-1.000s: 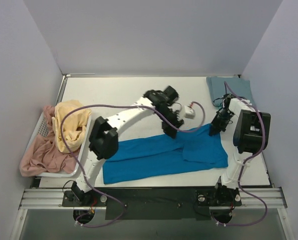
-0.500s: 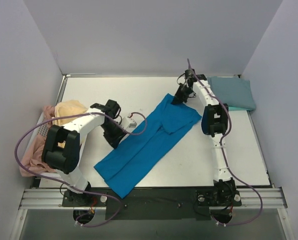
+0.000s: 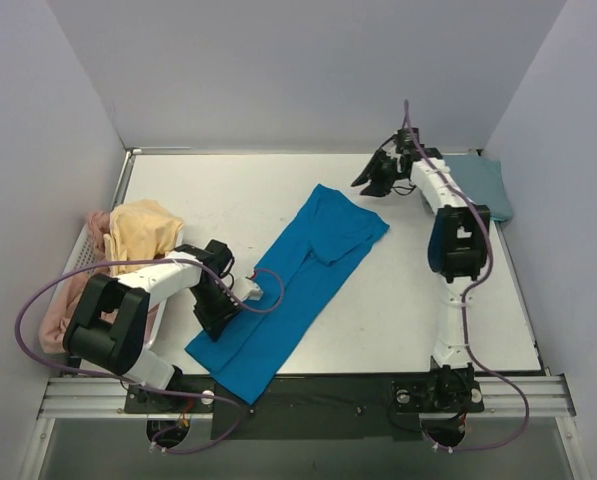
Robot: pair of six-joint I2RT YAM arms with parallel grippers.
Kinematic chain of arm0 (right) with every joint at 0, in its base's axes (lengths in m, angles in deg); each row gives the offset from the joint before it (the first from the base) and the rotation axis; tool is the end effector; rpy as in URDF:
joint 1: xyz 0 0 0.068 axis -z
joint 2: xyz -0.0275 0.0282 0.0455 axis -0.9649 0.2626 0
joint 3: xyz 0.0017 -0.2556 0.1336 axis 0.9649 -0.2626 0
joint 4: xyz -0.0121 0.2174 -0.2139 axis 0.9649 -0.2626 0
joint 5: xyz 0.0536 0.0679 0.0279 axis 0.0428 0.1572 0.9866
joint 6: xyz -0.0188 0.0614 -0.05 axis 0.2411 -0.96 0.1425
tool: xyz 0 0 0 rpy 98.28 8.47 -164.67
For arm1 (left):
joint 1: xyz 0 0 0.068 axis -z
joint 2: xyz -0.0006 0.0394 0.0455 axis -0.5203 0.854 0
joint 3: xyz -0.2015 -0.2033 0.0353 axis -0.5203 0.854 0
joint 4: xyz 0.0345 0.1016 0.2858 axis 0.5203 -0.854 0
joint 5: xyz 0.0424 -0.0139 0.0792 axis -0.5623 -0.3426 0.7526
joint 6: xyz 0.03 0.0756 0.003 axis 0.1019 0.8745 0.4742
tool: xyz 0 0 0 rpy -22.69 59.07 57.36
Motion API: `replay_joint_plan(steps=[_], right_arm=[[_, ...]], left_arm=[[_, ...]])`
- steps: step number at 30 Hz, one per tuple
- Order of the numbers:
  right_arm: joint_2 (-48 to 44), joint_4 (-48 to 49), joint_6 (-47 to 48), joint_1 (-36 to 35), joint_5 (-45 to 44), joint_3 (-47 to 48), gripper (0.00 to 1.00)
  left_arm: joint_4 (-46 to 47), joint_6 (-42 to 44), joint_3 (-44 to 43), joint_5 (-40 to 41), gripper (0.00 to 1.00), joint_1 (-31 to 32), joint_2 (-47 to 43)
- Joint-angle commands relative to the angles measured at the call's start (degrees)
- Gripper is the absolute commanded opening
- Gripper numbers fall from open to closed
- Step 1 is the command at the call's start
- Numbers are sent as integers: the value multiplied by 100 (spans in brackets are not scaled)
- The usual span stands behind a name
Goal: Fold and stack the t-shirts
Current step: Rotate the tshirt 80 degrees
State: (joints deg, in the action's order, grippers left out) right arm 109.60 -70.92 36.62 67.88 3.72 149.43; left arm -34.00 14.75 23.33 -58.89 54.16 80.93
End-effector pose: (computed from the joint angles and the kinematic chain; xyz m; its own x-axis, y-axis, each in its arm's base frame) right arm 0.6164 0.1131 0.1821 -0.8208 0.4482 -0.3541 0.0275 0.6502 0.7593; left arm 0.2236 -0.1138 0.1022 -0.5793 0.8143 -0.0361 0.7876 0.5478 -0.2821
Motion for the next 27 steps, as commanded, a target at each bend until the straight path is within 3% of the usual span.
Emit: replay_joint_plan(steps=[1,2,4,7,14,16,18,21,23,27], right_arm=[[-1809,-721,1017,311,-1139,-1510,38],[-2081,-975,1106,373,-1335,-1776,46],[-2267,-1100,1221,522,-1645,-2392,51],[-2181,-1153,1186,663,-1452,-2911,52],[-1425,-960,1275,637,-792,-2474,49],[-1267,-951,1126,637,-862,-2368,44],[-1073,-951,1011,646,-715,-2289,31],[-731,-917,905,646,-284,-2104,0],[-529,-838,852,654,-169,-1771,0],[286,-610,607,663,-186,-95,0]], left_arm=[[255,-47,76,-182,35,171,-247],[247,-39,67,-183,35,189,-264],[238,5,58,-235,35,198,-290],[203,67,-30,-332,36,198,-361],[80,-162,-346,-297,37,207,-641],[45,-188,-381,-218,38,207,-799],[105,-266,-364,-70,40,207,-1019],[343,-504,-233,274,41,207,-1554],[518,-505,-127,205,43,215,-2124],[598,469,268,-972,51,338,-3293]])
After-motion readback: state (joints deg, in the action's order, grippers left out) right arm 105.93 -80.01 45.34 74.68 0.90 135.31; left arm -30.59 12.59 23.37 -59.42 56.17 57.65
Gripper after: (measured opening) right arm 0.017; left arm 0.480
